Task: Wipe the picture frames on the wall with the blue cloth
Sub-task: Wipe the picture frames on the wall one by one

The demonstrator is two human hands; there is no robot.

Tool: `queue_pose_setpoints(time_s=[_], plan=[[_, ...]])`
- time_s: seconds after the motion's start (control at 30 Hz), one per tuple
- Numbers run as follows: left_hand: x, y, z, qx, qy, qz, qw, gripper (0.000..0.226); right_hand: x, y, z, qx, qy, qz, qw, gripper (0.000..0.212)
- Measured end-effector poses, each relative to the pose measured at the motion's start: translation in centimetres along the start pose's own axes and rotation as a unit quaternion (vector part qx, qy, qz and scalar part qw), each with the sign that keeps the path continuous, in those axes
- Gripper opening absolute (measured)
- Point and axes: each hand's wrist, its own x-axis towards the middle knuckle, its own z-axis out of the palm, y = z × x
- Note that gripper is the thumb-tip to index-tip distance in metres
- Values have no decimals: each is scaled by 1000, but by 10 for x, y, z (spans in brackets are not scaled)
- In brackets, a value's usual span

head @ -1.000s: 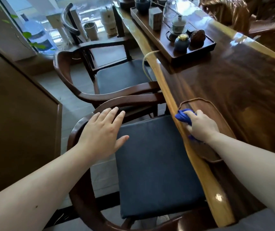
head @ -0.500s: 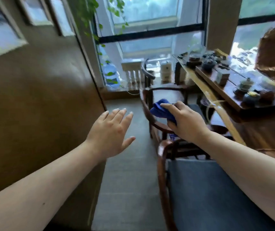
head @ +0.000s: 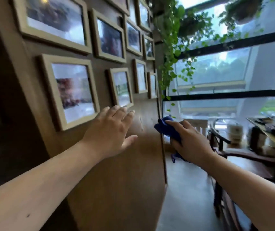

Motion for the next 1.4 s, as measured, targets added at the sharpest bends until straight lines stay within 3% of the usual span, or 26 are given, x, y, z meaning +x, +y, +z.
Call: queue_pose_setpoints(time_s=[0.43,0.57,0.7,0.8,1.0,1.17,1.4], plan=[[23,-126,-23,194,-27,-143,970,75,180,-62,63,182,53,-141,972,57],[19,-148,-29,260,-40,-197,944,88,225,-95,78,228,64,-193,952,54],[15,-159,-25,282,-119,-275,911,109,258,-133,89,221,101,-210,947,53],[9,-167,-14,287,-134,-317,894,113,272,-162,94,246,106,-236,934,54],[8,-171,-5,308,-122,-305,893,107,266,-209,104,216,114,-300,922,53],[3,-176,-1,317,-108,-287,898,107,276,-198,117,159,129,-318,926,52],[0,-180,2,314,-87,-269,906,114,293,-148,125,109,136,-201,964,47]])
